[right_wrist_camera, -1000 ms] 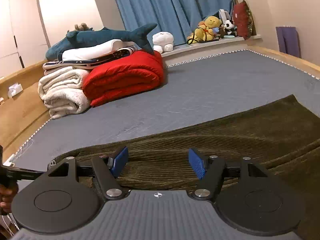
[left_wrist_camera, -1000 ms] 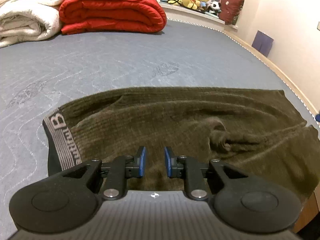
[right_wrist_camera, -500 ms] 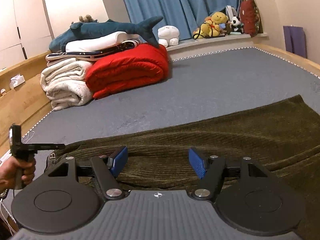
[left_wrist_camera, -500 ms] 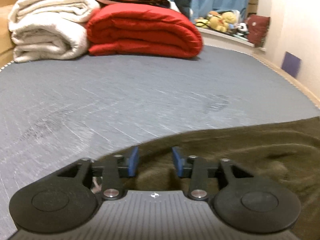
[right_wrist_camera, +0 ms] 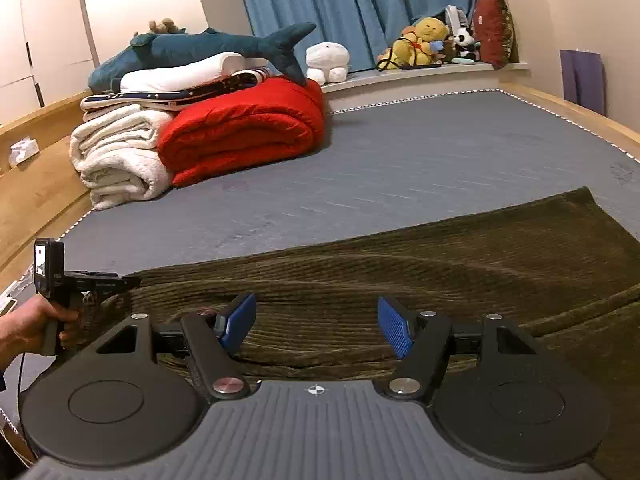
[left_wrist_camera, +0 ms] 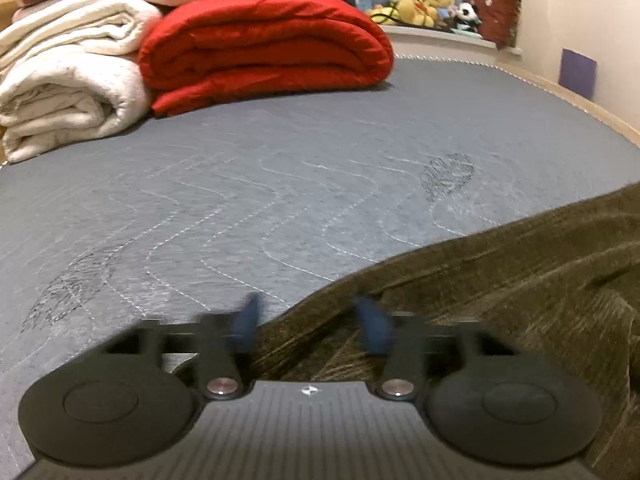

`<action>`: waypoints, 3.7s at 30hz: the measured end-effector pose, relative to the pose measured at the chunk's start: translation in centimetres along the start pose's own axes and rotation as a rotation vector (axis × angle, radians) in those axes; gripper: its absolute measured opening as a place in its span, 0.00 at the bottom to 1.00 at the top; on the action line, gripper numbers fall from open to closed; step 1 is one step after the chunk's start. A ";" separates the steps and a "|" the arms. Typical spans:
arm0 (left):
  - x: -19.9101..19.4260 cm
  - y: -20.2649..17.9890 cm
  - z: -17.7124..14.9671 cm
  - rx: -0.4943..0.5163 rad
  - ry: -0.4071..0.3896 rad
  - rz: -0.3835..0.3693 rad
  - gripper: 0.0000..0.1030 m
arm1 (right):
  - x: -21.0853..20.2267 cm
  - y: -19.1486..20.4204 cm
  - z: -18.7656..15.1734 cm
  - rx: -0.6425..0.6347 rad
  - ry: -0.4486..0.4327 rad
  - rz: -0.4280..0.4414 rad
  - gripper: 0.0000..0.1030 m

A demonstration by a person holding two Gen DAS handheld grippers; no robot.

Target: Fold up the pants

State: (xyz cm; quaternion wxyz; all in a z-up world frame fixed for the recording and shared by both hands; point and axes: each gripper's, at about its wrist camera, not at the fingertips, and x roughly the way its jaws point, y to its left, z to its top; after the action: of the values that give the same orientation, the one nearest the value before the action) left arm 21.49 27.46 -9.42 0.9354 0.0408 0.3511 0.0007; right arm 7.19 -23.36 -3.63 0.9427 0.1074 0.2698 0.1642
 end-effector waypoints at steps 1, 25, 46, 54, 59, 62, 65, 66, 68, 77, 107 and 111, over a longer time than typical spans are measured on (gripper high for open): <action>-0.1 -0.1 0.0 0.006 0.006 -0.004 0.22 | -0.1 -0.1 0.0 -0.001 0.000 -0.004 0.68; -27.9 -5.7 -14.7 0.268 -0.037 -0.292 0.07 | -7.9 -8.7 1.2 0.357 -0.237 -0.272 0.53; -19.7 -16.3 -13.9 0.509 0.105 -0.429 0.57 | 3.6 -22.1 -1.6 0.794 -0.051 -0.119 0.45; -17.7 -17.0 -15.1 0.590 0.144 -0.382 0.35 | 8.7 -22.1 -1.1 0.783 0.048 -0.136 0.25; -18.0 -16.5 -14.7 0.559 0.155 -0.401 0.08 | 8.6 -22.2 -0.9 0.777 0.051 -0.150 0.10; -18.9 -16.8 -14.7 0.588 0.122 -0.388 0.07 | 6.9 -21.6 -0.2 0.723 0.010 -0.148 0.06; -20.8 -16.0 -13.7 0.551 0.048 -0.400 0.06 | 3.5 -20.2 1.2 0.663 -0.074 -0.158 0.05; -21.7 -15.3 -13.2 0.529 0.016 -0.406 0.06 | 2.1 -19.8 1.6 0.655 -0.095 -0.167 0.05; -23.3 -13.8 -12.4 0.489 -0.032 -0.430 0.06 | -1.7 -18.2 2.6 0.615 -0.132 -0.197 0.05; -27.0 -11.8 -15.6 0.700 0.013 -0.538 0.21 | -13.6 -15.1 -5.0 0.783 0.126 -0.434 0.12; -20.7 -16.6 -3.8 0.078 -0.109 -0.307 0.57 | -12.9 -28.8 -10.9 1.073 -0.186 -0.549 0.10; -20.3 -16.6 -4.3 0.073 -0.120 -0.316 0.57 | -14.8 -26.3 -8.1 0.876 -0.307 -0.603 0.07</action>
State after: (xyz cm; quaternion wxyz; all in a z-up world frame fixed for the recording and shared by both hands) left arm 2.88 10.59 -0.57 0.9411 0.0191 0.2965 -0.1616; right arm -2.40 -52.11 -10.99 0.8436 0.4301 0.1913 -0.2582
